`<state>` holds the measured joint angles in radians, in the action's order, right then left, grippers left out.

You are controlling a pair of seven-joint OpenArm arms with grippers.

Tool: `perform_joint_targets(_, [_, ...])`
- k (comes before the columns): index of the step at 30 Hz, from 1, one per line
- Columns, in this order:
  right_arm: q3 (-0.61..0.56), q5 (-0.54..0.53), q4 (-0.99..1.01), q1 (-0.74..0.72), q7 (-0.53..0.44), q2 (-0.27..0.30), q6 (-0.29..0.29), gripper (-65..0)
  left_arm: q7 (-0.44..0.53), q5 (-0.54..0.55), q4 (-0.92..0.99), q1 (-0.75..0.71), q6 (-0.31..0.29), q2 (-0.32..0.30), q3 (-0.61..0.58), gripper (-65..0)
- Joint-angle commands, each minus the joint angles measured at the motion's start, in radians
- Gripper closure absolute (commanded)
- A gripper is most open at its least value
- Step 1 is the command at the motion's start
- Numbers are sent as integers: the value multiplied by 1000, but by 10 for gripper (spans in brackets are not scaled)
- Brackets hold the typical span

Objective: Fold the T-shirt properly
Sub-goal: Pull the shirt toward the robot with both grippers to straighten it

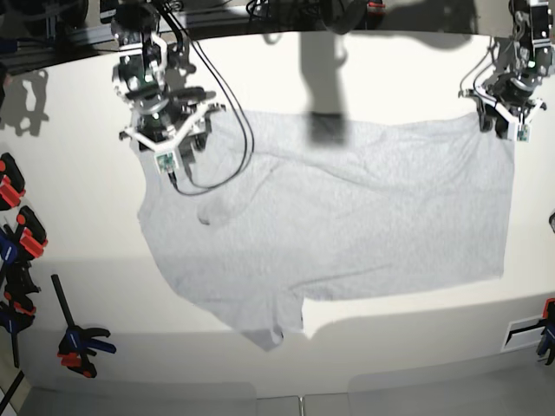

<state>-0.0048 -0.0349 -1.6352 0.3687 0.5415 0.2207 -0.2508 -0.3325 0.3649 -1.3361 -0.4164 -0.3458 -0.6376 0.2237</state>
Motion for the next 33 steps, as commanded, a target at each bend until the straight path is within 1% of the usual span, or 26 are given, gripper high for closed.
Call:
perform_joint_targets(1, [-2,41,5,47,141,13,-10,-314,-105,-43,-10,-47,7,-5,-7,-189])
perform_joint_targets(4, [-1,105,-29,102,142,15,-6,-314,-111,-43,-83,-116,59,-5,-6,-189])
perform_joint_targets(7, [-1,158,-50,147,141,16,30,-314,-113,-43,-154,-188,102,-5,-6,-189])
perform_joint_targets(8, [-1,169,-52,157,141,15,40,-314,-113,-49,-179,-214,126,-2,-4,-189])
perform_joint_targets(10, [-1,170,-54,174,143,21,52,-314,-113,-71,-232,-270,166,20,15,-189])
perform_joint_targets(12, [-1,171,-54,189,153,27,57,-313,-112,-119,-288,-324,186,61,48,-189])
perform_joint_targets(14, [-2,190,-54,201,156,29,58,-314,-111,-155,-335,-367,186,106,85,-189])
perform_joint_targets(15, [-2,201,-54,206,158,29,58,-314,-107,-157,-354,-381,186,126,102,-189])
perform_joint_targets(18, [-1,223,-55,220,172,29,58,-314,-101,-155,-388,-399,185,161,143,-189])
perform_joint_targets(24, [-1,231,-55,286,185,29,63,-314,-114,-155,-392,-398,186,164,180,-189])
perform_joint_targets(28, [-2,273,-55,349,185,38,95,-314,-115,-155,-393,-398,186,164,182,-189])
perform_joint_targets(32, [-1,272,-55,395,185,77,160,-314,-116,-155,-393,-398,186,164,182,-189])
perform_joint_targets(33, [-1,272,-55,399,186,83,168,-314,-116,-156,-393,-398,186,164,182,-189])
